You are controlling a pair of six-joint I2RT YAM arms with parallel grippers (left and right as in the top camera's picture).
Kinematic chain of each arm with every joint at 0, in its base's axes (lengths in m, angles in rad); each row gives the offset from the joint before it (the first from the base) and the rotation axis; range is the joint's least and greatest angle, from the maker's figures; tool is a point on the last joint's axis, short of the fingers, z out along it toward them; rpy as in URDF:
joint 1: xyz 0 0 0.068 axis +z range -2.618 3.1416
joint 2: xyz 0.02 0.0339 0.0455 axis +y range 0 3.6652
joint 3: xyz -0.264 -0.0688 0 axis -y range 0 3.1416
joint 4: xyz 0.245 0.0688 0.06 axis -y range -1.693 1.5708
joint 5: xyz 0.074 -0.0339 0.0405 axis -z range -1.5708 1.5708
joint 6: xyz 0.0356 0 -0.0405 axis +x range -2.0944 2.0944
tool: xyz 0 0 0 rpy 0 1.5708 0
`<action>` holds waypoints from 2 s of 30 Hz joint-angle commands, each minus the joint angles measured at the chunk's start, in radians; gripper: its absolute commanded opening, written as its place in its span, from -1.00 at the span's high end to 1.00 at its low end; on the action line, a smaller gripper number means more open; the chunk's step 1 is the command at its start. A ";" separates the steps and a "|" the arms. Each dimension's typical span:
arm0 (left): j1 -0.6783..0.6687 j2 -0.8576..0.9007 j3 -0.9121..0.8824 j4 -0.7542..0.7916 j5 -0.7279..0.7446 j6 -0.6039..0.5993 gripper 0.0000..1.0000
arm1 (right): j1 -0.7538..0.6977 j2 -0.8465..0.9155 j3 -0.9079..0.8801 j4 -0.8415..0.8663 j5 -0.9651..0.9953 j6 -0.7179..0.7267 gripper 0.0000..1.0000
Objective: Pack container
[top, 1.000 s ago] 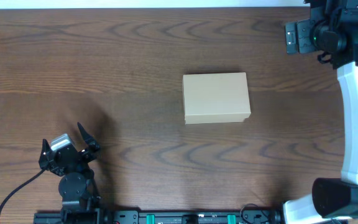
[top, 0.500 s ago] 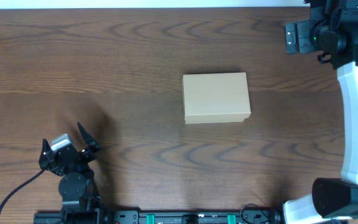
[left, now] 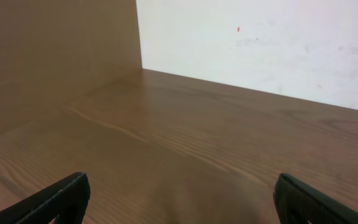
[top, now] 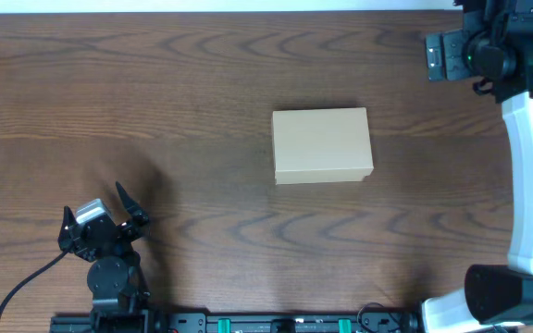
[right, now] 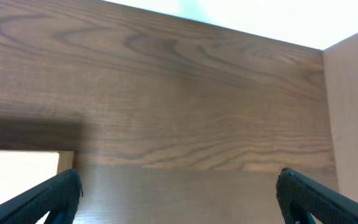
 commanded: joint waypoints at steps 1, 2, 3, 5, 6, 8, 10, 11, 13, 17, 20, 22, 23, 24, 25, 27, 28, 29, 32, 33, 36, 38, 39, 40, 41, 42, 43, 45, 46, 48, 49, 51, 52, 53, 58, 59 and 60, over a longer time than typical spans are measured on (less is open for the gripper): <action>0.005 -0.006 -0.035 -0.013 0.022 0.006 -0.90 | -0.002 -0.042 0.011 0.008 0.028 0.140 -0.99; 0.005 -0.006 -0.035 -0.013 0.022 0.006 -0.91 | -0.001 -0.074 0.011 0.012 0.027 0.217 -0.98; 0.005 -0.006 -0.035 -0.013 0.022 0.006 -0.91 | 0.000 -0.105 0.011 0.013 0.027 0.285 -0.98; 0.005 -0.006 -0.035 -0.013 0.022 0.006 -0.91 | 0.004 -0.202 0.007 0.014 0.026 0.386 -0.98; 0.005 -0.006 -0.035 -0.013 0.022 0.006 -0.90 | 0.011 -0.266 0.002 0.016 0.025 0.420 -0.98; 0.005 -0.006 -0.035 -0.013 0.022 0.006 -0.91 | 0.029 -0.440 -0.038 0.065 0.033 0.433 -0.98; 0.005 -0.006 -0.035 -0.013 0.022 0.006 -0.91 | 0.043 -0.632 -0.144 0.182 0.052 0.371 -0.99; 0.005 -0.006 -0.035 -0.013 0.022 0.006 -0.91 | 0.043 -0.728 -0.212 0.240 0.053 0.338 -0.99; 0.005 -0.006 -0.035 -0.013 0.022 0.006 -0.91 | 0.043 -0.917 -0.373 0.340 0.069 0.310 -0.98; 0.005 -0.006 -0.035 -0.013 0.022 0.006 -0.91 | 0.042 -1.236 -0.723 0.480 0.116 0.315 -0.98; 0.005 -0.006 -0.035 -0.013 0.022 0.006 -0.91 | 0.042 -1.362 -0.927 0.532 0.115 0.383 -0.98; 0.005 -0.006 -0.035 -0.013 0.022 0.006 -0.91 | 0.043 -1.391 -1.018 0.560 0.114 0.433 -0.99; 0.005 -0.006 -0.035 -0.013 0.022 0.006 -0.91 | 0.043 -1.398 -1.065 0.585 0.113 0.452 -0.98; 0.005 -0.006 -0.035 -0.013 0.022 0.006 -0.91 | 0.043 -1.399 -1.109 0.620 0.106 0.453 -0.98; 0.005 -0.006 -0.035 -0.013 0.022 0.006 -0.90 | 0.043 -1.399 -1.147 0.653 0.103 0.452 -0.99; 0.005 -0.006 -0.035 -0.013 0.022 0.006 -0.91 | 0.043 -1.400 -1.215 0.710 0.103 0.445 -0.99; 0.005 -0.006 -0.035 -0.013 0.022 0.006 -0.90 | 0.043 -1.401 -1.247 0.739 0.099 0.430 -0.97; 0.005 -0.006 -0.035 -0.013 0.022 0.006 -0.91 | 0.043 -1.405 -1.283 0.771 0.092 0.404 -0.99; 0.005 -0.006 -0.035 -0.013 0.022 0.006 -0.91 | 0.043 -1.449 -1.377 0.834 0.071 0.319 -0.98; 0.005 -0.006 -0.035 -0.013 0.022 0.006 -0.91 | 0.043 -1.471 -1.399 0.839 0.069 0.290 -0.99; 0.005 -0.006 -0.035 -0.013 0.022 0.006 -0.90 | 0.043 -1.529 -1.444 0.838 0.069 0.195 -0.99; 0.005 -0.006 -0.035 -0.013 0.022 0.006 -0.90 | 0.040 -1.560 -1.470 0.839 0.048 0.100 -0.99; 0.005 -0.006 -0.035 -0.013 0.022 0.006 -0.91 | 0.034 -1.578 -1.487 0.840 0.031 0.036 -0.99; 0.005 -0.006 -0.035 -0.013 0.022 0.006 -0.90 | 0.028 -1.590 -1.501 0.840 0.019 -0.004 -0.98; 0.005 -0.006 -0.035 -0.013 0.022 0.006 -0.91 | 0.021 -1.605 -1.519 0.840 0.016 -0.036 -0.99; 0.005 -0.006 -0.035 -0.013 0.022 0.006 -0.91 | 0.013 -1.624 -1.542 0.839 0.017 -0.048 -0.98; 0.005 -0.006 -0.035 -0.013 0.022 0.006 -0.91 | 0.006 -1.636 -1.558 0.839 0.016 -0.048 -0.99; 0.005 -0.006 -0.035 -0.013 0.022 0.006 -0.91 | -0.008 -1.670 -1.598 0.840 -0.002 -0.045 -0.99; 0.005 -0.006 -0.035 -0.013 0.022 0.006 -0.90 | -0.011 -1.677 -1.612 0.843 -0.013 -0.045 -0.98; 0.005 -0.006 -0.035 -0.013 0.022 0.006 -0.91 | -0.011 -1.677 -1.645 0.874 -0.032 -0.045 -0.98; 0.005 -0.006 -0.035 -0.013 0.022 0.006 -0.90 | -0.011 -1.677 -1.667 0.899 -0.042 -0.044 -0.99; 0.005 -0.006 -0.035 -0.013 0.022 0.006 -0.91 | -0.011 -1.677 -1.708 0.940 -0.082 -0.035 -0.99; 0.005 -0.006 -0.035 -0.013 0.022 0.006 -0.90 | -0.011 -1.677 -1.733 0.962 -0.089 -0.002 -0.99; 0.005 -0.006 -0.035 -0.013 0.022 0.006 -0.91 | -0.011 -1.677 -1.755 0.978 -0.088 0.050 -0.99; 0.005 -0.006 -0.035 -0.013 0.022 0.006 -0.91 | -0.011 -1.677 -1.839 1.046 -0.126 0.173 -0.98; 0.005 -0.006 -0.035 -0.013 0.022 0.006 -0.91 | -0.011 -1.677 -1.854 1.057 -0.138 0.173 -0.99; 0.005 -0.006 -0.035 -0.013 0.022 0.006 -0.91 | -0.011 -1.677 -1.866 1.065 -0.141 0.173 -0.99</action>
